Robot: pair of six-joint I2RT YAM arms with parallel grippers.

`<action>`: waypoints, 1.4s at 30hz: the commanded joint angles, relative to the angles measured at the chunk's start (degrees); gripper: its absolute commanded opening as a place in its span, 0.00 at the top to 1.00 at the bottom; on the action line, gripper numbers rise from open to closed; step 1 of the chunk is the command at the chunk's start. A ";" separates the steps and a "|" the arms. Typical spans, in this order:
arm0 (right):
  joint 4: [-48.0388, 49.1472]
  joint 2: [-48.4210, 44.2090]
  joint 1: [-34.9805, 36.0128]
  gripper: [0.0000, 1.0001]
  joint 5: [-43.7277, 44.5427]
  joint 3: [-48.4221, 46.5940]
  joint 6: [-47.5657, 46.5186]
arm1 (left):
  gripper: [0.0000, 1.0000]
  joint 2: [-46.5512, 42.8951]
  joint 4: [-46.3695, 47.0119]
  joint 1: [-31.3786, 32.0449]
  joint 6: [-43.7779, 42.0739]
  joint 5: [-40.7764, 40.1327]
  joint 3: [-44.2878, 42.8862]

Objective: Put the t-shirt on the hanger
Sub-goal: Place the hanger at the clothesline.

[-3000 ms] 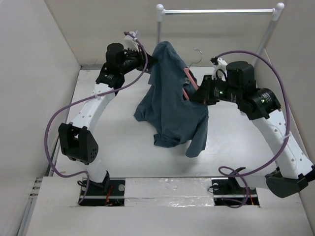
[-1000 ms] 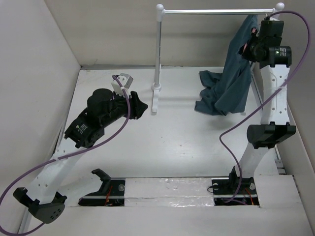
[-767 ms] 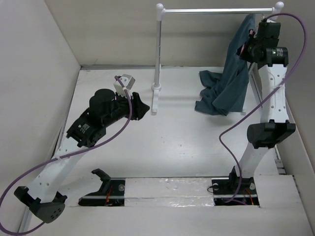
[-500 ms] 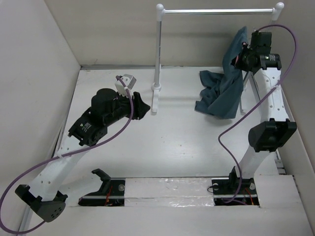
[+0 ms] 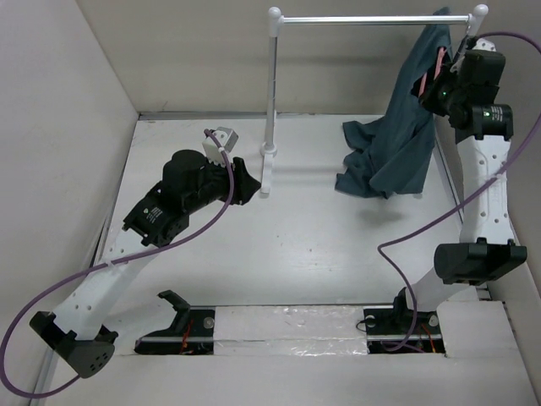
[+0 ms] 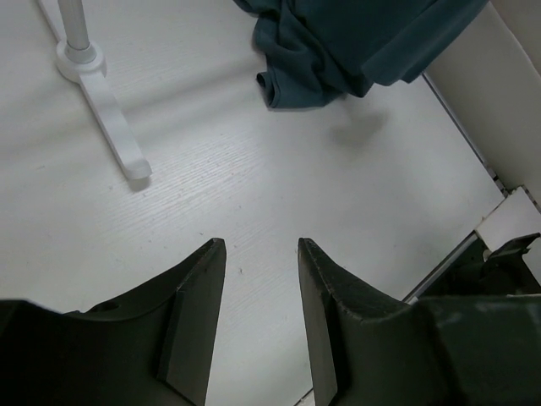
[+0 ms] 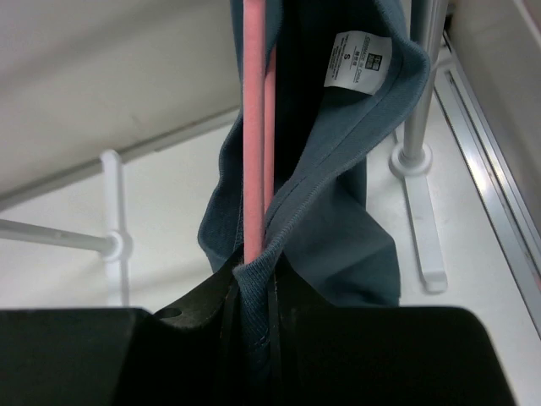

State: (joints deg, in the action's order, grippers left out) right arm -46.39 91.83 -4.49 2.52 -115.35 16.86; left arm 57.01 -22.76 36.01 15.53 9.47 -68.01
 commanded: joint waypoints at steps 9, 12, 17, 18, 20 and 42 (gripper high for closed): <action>10.70 5.10 -3.86 1.00 -10.34 -6.29 2.30 | 0.64 -2.52 2.81 0.29 0.12 0.90 1.91; 12.02 5.64 -3.86 1.00 -10.78 -6.64 2.12 | 0.64 -3.40 2.64 0.29 0.20 0.63 3.05; 12.82 5.99 -3.86 1.00 -10.52 -7.87 2.38 | 0.64 -3.49 3.87 0.29 0.56 1.78 4.38; 12.82 5.82 -3.34 1.00 -9.57 -7.96 2.12 | 0.64 -3.40 3.95 0.29 0.64 1.69 4.38; 12.82 5.29 -3.33 1.00 -8.68 -7.96 1.77 | 0.64 -3.31 3.87 0.29 0.47 1.51 4.20; 15.10 10.30 -0.96 1.00 -4.90 -9.46 0.45 | 0.64 -1.47 4.31 0.29 -0.41 -0.77 2.44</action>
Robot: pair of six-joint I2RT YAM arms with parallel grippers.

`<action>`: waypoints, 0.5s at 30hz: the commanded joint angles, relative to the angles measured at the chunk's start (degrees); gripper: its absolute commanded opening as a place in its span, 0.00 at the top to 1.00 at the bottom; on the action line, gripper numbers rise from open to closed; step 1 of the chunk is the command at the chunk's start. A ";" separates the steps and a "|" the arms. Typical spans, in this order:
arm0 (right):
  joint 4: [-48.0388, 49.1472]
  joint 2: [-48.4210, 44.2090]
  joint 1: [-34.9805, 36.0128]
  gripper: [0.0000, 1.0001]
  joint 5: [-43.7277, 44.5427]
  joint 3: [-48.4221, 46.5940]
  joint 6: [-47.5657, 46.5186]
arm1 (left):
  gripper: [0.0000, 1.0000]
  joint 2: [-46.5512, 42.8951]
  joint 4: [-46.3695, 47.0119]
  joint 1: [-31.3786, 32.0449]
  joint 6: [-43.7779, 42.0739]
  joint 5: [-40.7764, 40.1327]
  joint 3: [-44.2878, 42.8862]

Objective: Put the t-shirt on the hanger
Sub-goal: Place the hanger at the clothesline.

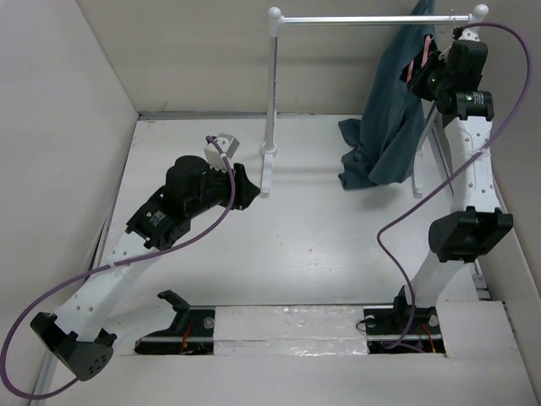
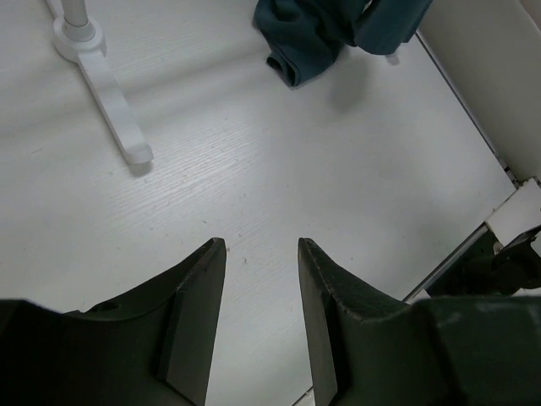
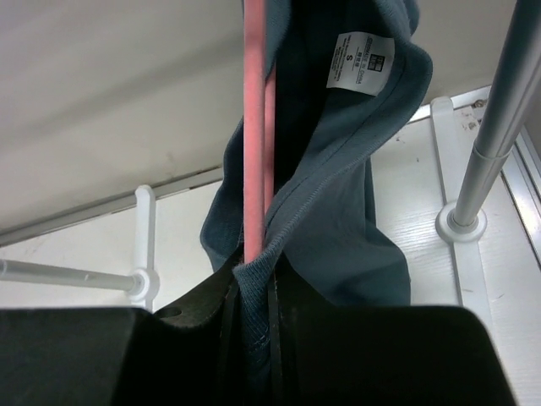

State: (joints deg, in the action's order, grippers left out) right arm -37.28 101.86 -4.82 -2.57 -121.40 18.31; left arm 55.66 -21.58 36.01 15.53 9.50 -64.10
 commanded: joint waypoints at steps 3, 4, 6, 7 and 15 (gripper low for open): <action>6.69 0.79 -0.63 1.00 0.19 -3.14 -0.99 | 0.64 0.15 3.48 0.29 -0.32 -1.06 -1.47; 6.60 0.97 -0.63 1.00 0.80 -3.14 -0.99 | 0.64 0.24 3.48 0.29 -0.24 -0.89 -1.38; 6.60 0.97 -0.63 1.00 1.34 -2.79 -0.64 | 0.64 0.59 3.74 0.29 -0.24 -0.71 -1.38; 6.69 0.79 -1.24 1.00 1.42 -1.91 -0.38 | 0.64 0.77 3.83 0.29 -0.06 -0.71 -1.56; 12.14 -5.79 -0.63 0.70 6.61 9.69 1.64 | 0.64 1.29 4.01 0.29 0.73 -1.41 -2.44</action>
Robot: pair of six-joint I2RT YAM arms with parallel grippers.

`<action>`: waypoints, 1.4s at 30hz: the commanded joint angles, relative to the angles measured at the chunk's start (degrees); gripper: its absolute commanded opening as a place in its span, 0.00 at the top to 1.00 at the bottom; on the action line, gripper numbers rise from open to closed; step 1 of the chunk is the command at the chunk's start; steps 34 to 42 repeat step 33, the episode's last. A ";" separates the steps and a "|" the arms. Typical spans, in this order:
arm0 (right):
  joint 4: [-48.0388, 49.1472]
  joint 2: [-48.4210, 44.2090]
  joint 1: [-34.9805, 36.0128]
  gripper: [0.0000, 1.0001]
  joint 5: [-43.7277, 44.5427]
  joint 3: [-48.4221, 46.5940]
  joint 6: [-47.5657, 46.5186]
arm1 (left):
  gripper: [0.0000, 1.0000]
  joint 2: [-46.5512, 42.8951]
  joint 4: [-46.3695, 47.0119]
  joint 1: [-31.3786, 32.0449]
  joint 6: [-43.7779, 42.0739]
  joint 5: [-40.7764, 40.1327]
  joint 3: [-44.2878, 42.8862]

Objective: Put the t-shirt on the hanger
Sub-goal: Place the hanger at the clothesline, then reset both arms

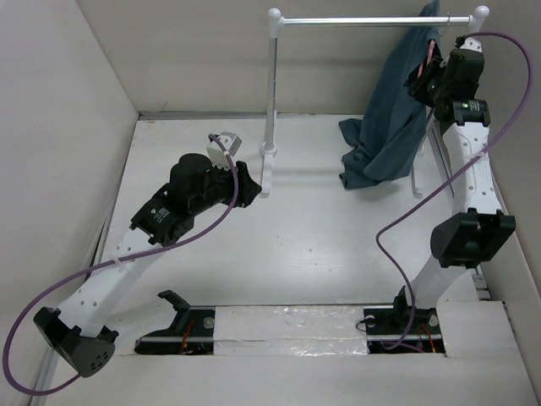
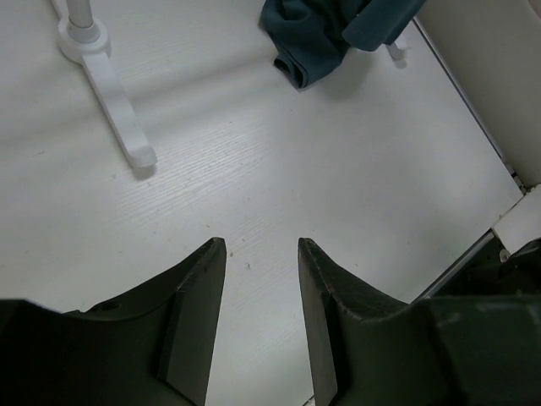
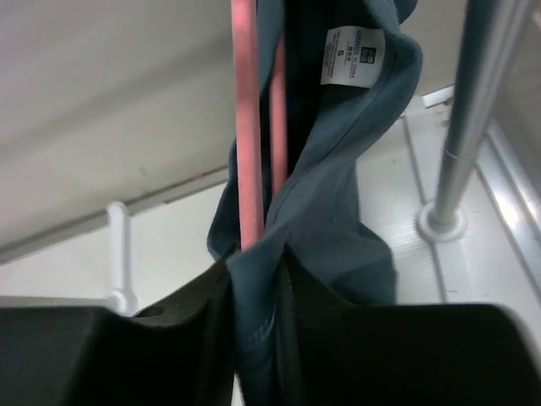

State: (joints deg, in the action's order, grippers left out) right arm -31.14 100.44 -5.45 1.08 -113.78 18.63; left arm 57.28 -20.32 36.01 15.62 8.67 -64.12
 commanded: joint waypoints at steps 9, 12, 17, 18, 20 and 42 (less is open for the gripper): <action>5.65 -12.63 2.29 0.00 8.49 -1.71 2.81 | 0.59 0.55 1.34 0.29 2.22 -5.93 -7.42; 6.52 -18.58 4.56 0.00 10.78 0.73 4.30 | 0.54 1.43 0.98 0.29 3.54 -10.05 -11.54; 11.77 -31.78 8.61 0.00 4.39 15.13 9.66 | 0.51 2.75 1.33 0.29 5.56 -13.49 -16.21; 13.80 -34.32 10.53 0.00 1.50 18.99 10.54 | 0.51 2.49 1.07 0.29 5.74 -14.98 -16.91; 15.05 -40.75 13.00 0.00 -5.73 27.42 11.07 | 0.51 2.23 -0.33 0.29 5.65 -20.33 -19.10; 3.71 -54.23 21.45 0.00 -9.96 45.59 15.83 | 0.50 0.98 5.45 0.29 11.89 -16.85 -12.08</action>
